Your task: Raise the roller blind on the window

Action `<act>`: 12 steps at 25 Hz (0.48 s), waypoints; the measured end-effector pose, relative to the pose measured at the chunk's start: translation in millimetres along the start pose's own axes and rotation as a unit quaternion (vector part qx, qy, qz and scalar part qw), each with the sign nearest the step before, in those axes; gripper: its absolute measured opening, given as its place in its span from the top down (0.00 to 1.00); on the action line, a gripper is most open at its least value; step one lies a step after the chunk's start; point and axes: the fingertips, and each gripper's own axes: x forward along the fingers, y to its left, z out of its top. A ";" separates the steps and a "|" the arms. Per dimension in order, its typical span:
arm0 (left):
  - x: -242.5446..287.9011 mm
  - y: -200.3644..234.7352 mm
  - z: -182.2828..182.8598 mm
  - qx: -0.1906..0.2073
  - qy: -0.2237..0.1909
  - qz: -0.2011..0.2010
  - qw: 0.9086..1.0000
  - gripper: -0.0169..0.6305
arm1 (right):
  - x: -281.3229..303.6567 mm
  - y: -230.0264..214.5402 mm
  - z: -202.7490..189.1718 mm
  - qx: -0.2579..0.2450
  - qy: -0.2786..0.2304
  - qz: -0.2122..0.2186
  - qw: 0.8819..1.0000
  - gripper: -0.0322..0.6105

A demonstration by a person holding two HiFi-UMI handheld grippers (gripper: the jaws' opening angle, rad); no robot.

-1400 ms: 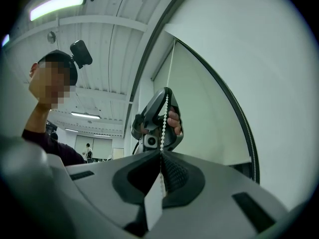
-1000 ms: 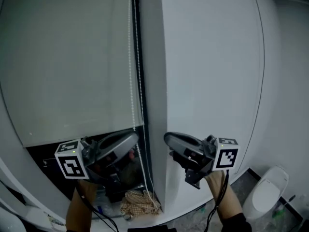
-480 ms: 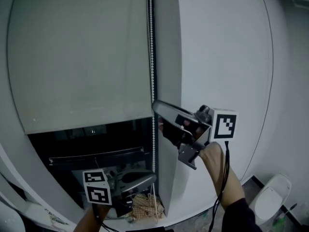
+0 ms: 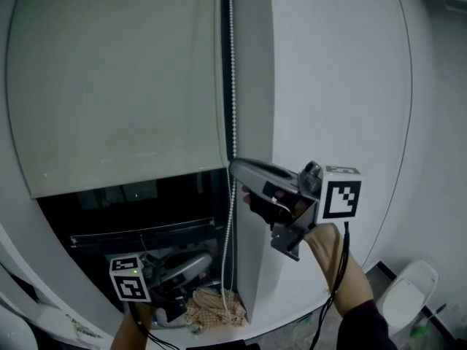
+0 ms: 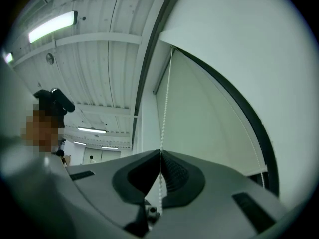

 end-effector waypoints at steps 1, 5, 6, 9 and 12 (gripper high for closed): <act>-6.2 2.8 11.0 -0.004 -0.017 -0.001 1.000 0.95 | -2.8 1.2 -12.0 -0.006 0.014 -0.006 1.000 0.93; -6.5 8.8 61.7 0.016 -0.046 -0.010 0.999 0.95 | -15.7 -5.6 -55.4 -0.011 0.052 -0.018 0.998 0.93; 1.3 9.2 74.8 0.027 -0.044 -0.016 0.999 0.95 | -18.6 -10.1 -60.6 -0.009 0.057 -0.019 0.998 0.93; 23.4 1.2 97.7 0.058 -0.030 -0.042 0.997 0.95 | -27.0 -12.3 -84.5 -0.010 0.076 -0.024 0.997 0.93; 39.1 -10.1 95.4 0.080 -0.019 -0.068 0.994 0.95 | -39.2 -3.5 -120.7 -0.017 0.094 -0.027 0.995 0.93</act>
